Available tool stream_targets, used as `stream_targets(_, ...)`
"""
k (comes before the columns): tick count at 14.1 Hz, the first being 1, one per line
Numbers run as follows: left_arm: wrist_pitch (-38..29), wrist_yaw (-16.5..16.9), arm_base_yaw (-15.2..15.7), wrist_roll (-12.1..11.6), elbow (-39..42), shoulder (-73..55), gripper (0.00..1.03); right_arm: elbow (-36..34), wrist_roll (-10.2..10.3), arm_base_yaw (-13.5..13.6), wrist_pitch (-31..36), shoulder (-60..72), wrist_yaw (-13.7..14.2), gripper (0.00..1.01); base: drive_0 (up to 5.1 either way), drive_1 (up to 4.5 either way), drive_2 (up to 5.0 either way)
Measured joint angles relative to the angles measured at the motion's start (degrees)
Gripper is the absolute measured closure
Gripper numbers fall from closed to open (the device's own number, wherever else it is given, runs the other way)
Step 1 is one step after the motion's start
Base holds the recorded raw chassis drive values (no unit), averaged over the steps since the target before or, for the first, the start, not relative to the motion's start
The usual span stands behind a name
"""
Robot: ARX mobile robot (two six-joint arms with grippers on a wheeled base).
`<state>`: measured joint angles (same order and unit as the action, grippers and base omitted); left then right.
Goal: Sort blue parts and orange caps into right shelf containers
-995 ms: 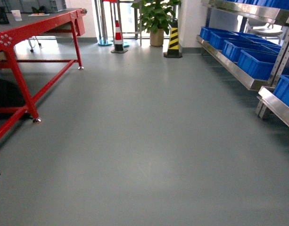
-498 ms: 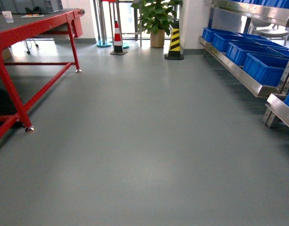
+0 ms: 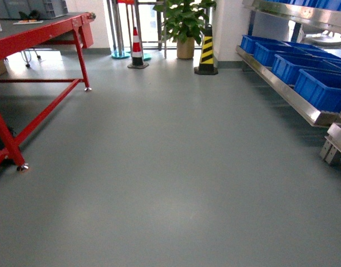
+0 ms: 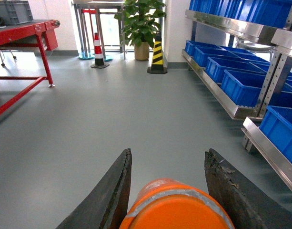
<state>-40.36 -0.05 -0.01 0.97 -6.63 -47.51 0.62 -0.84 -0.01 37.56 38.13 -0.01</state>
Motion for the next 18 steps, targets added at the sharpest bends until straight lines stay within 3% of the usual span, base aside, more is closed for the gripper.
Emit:
stream_targets(9, 0.1, 0.0, 0.0, 0.0, 0.0, 0.0, 0.58, 0.0, 0.0, 0.0, -0.1, 0.0, 0.0, 0.6, 0.1, 4.31, -4.2)
stream_targets(18, 0.1, 0.0, 0.1, 0.0, 0.0, -0.1, 0.58, 0.0, 0.0, 0.0, 0.0, 0.0, 0.0, 0.6, -1.6, -1.63, -1.6)
